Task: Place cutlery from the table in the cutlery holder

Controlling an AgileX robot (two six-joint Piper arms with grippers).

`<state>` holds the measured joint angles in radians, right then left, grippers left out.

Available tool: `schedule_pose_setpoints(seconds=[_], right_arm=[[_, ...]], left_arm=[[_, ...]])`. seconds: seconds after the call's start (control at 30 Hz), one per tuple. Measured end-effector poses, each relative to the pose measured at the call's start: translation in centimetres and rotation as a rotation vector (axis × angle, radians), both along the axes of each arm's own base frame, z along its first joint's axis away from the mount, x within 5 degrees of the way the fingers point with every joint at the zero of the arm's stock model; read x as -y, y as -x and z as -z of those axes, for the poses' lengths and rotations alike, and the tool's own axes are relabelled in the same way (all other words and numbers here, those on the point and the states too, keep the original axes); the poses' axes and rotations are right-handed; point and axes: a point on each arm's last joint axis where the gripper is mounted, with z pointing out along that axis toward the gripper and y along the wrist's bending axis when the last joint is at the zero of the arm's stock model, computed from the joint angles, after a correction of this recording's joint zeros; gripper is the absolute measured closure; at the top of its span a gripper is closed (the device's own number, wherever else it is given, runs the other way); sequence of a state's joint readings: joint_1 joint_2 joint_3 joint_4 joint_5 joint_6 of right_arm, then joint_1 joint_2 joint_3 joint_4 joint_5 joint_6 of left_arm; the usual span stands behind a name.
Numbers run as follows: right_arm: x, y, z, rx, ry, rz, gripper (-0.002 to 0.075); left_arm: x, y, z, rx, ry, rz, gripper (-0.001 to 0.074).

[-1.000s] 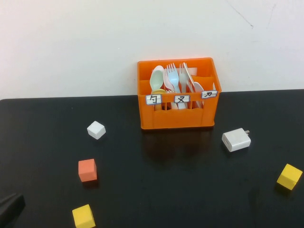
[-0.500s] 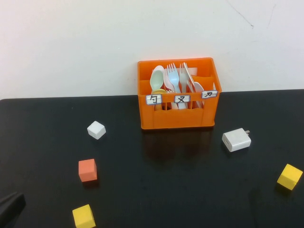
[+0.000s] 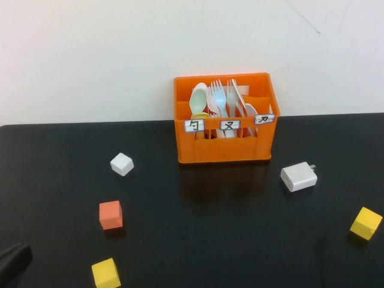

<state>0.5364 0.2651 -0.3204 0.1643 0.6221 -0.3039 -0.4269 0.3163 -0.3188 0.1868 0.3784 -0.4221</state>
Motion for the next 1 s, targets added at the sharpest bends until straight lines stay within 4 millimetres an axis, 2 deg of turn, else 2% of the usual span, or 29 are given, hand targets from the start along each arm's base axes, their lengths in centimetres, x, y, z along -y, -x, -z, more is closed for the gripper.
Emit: schedule_pose_setpoints(seconds=[0.2, 0.4, 0.5, 0.6, 0.8, 1.0], right_arm=[[0.0, 0.0, 0.0, 0.0, 0.0, 0.0, 0.0728], [0.0, 0.0, 0.0, 0.0, 0.0, 0.0, 0.0728], [0.0, 0.0, 0.0, 0.0, 0.0, 0.0, 0.0728], [0.0, 0.0, 0.0, 0.0, 0.0, 0.0, 0.0728], [0.0, 0.0, 0.0, 0.0, 0.0, 0.0, 0.0728], [0.0, 0.0, 0.0, 0.0, 0.0, 0.0, 0.0728]], left_arm=[[-0.4, 0.4, -0.1, 0.024, 0.017, -0.031, 0.0736], [-1.6, 1.2, 1.1, 0.057, 0.106, -0.197, 0.0736], [-2.0, 1.5, 2.5, 0.084, 0.127, -0.271, 0.0736], [-2.3, 1.8, 4.3, 0.11, 0.07, -0.314, 0.0736], [-2.4, 2.0, 8.4, 0.066, 0.035, -0.343, 0.0736], [-2.4, 2.0, 8.7, 0.038, 0.083, -0.359, 0.0736]])
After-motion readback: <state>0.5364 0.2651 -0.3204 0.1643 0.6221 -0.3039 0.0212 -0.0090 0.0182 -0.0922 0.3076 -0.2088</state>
